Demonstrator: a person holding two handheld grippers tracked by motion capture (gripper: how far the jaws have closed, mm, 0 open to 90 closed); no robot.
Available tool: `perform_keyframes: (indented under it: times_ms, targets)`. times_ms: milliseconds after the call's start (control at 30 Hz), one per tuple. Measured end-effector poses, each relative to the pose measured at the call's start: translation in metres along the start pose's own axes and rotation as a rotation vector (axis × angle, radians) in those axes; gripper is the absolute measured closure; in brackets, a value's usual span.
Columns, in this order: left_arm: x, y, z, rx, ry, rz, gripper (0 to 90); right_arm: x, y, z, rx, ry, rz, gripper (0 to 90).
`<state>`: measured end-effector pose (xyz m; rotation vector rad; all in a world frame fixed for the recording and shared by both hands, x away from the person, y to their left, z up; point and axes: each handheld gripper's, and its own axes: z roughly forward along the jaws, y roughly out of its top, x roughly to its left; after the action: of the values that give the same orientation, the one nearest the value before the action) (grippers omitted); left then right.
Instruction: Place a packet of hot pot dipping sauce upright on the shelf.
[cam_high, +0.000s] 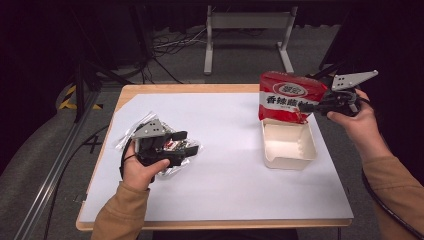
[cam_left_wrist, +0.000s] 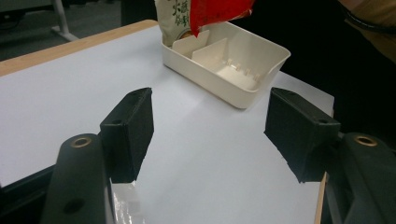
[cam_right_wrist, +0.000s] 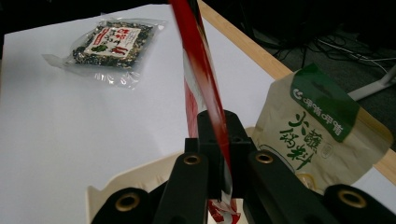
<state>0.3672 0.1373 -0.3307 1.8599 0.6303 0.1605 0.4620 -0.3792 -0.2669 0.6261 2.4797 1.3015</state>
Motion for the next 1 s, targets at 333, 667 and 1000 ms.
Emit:
perform_keyframes:
  times_ms: [333,667,1000]
  targets:
    - [0.004,-0.002,-0.001,0.005,0.011,-0.003,33.4,-0.016,-0.006,0.000,0.011,-0.019,0.006,88.1]
    - [0.006,-0.003,0.000,0.006,0.013,-0.014,33.4,-0.027,-0.017,0.012,0.034,-0.013,0.030,88.1]
    - [0.008,-0.005,0.000,0.017,0.014,-0.022,33.5,-0.040,-0.030,0.025,0.055,-0.013,0.064,88.1]
